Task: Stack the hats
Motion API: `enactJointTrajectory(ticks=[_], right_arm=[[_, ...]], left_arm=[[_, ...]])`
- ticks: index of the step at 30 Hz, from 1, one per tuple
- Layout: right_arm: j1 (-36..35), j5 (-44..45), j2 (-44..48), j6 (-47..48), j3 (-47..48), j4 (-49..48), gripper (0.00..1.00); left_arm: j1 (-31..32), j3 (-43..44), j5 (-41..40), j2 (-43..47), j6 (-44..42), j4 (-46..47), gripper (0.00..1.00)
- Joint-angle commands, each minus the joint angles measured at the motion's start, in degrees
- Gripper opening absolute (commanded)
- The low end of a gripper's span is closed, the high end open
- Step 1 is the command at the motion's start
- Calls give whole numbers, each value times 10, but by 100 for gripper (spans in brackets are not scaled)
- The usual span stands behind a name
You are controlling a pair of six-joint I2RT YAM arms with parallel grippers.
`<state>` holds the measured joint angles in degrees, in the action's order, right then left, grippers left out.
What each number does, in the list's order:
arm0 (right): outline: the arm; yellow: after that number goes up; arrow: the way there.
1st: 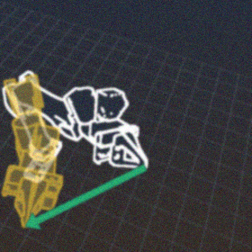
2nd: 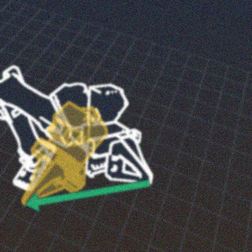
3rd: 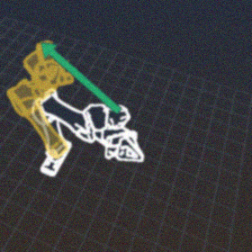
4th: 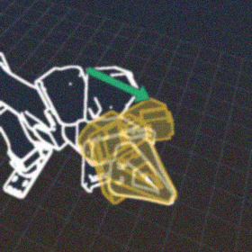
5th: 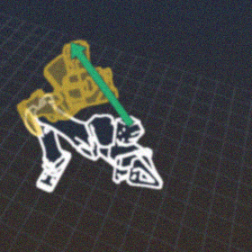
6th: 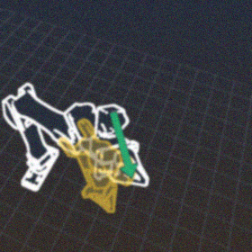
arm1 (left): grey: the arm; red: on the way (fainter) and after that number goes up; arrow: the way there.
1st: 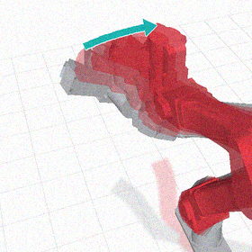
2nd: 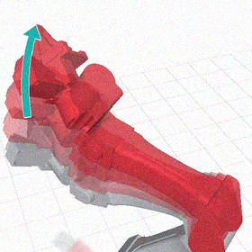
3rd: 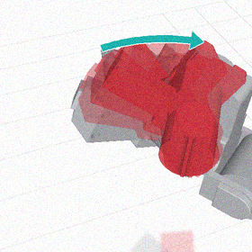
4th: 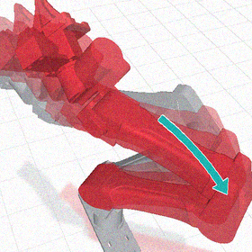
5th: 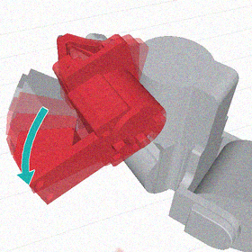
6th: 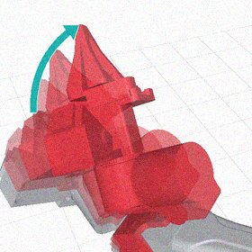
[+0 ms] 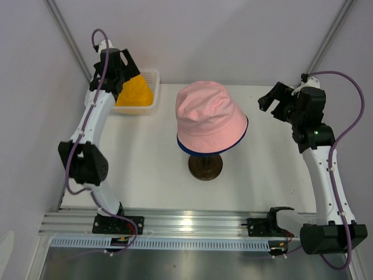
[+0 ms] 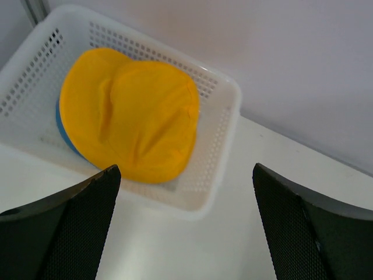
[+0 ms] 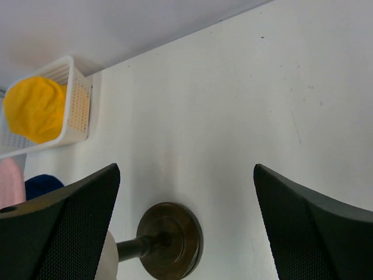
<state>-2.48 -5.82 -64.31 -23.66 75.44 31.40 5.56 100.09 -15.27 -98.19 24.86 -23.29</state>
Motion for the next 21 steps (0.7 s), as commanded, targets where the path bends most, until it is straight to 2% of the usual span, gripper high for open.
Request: enactJointTrajectory(ticks=[1,3,7,15,18,21], right_arm=[[5,49,-6,16,-1,-60,99],[7,55,-12,21,1,-63,99],[12,57,-34,27,12,-72,99],[13,23,-70,19,24,-92,99],[15,16,-78,13,28,-98,99],[16,15,-79,6,26,-104,99]], left_arm=[[-21,112,-36,-104,-68,-88,97],[-30,138,-46,-151,-77,-91,96],[-47,164,-57,-185,-67,-105,95],[-83,63,-10,-170,-44,-41,93],[-88,41,27,-178,-45,-5,89],[-95,27,48,-184,-30,29,80]])
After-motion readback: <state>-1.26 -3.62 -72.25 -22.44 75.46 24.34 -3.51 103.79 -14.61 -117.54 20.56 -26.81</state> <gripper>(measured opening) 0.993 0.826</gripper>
